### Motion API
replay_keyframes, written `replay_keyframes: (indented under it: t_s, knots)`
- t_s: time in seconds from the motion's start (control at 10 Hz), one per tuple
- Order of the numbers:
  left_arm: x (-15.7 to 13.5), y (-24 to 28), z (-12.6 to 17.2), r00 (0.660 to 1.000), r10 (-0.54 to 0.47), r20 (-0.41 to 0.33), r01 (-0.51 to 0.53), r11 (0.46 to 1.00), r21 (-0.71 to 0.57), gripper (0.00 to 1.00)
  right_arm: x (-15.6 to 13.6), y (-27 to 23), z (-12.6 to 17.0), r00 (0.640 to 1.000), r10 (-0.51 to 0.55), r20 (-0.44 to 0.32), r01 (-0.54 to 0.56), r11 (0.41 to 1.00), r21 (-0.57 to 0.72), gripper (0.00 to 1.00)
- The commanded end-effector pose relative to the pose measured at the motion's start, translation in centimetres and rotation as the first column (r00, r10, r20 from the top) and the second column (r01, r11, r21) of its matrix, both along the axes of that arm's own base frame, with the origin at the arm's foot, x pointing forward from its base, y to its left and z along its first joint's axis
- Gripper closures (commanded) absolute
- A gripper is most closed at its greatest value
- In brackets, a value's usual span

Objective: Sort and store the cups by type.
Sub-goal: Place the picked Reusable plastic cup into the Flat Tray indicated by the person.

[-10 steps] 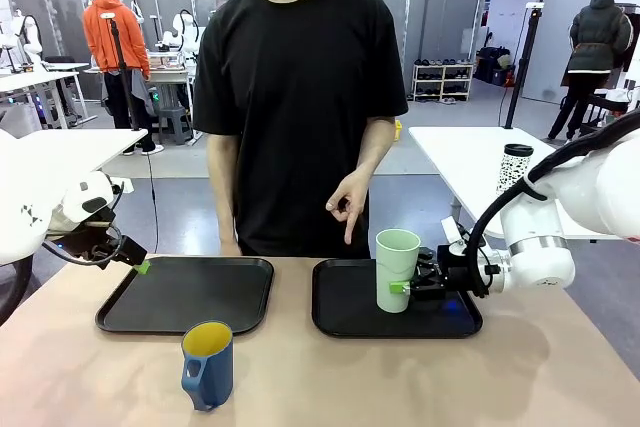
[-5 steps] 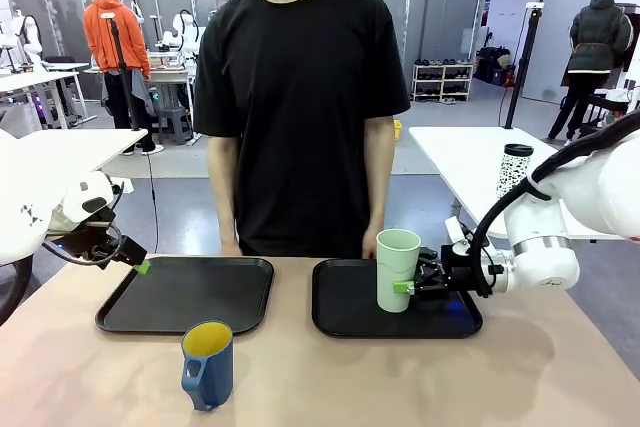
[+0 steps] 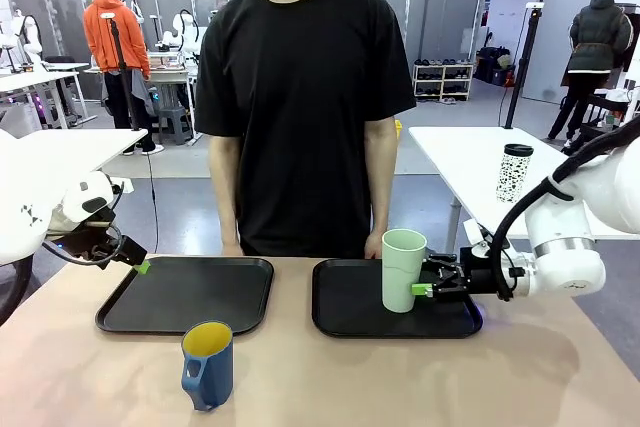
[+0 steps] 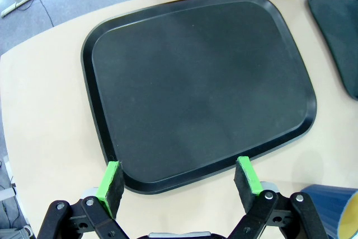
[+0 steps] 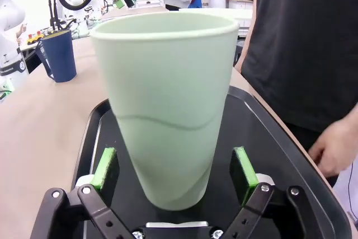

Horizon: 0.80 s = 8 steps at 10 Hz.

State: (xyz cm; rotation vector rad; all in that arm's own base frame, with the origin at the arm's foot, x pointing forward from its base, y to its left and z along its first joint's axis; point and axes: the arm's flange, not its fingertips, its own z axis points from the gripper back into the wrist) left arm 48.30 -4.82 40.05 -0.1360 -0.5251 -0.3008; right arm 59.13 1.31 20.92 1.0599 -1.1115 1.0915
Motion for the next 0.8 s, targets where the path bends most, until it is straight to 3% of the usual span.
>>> replay_keyframes:
  t_s: [0.0,0.4,0.7]
  knots:
    - [0.1,0.0,0.1,1.000,-0.001,0.003,0.001,1.000,0.000,0.00,-1.3,-0.8,0.5,0.999,0.002,-0.047,-0.003,1.000,-0.022,0.00]
    - [0.1,0.0,0.1,1.000,-0.001,0.003,0.001,1.000,0.000,0.00,-3.9,-3.5,0.3,0.997,-0.050,-0.050,0.047,0.998,-0.046,0.00]
    - [0.1,0.0,0.1,1.000,-0.001,0.003,0.001,1.000,0.000,0.00,-5.1,-4.5,1.0,0.993,-0.105,-0.050,0.097,0.985,-0.141,0.00]
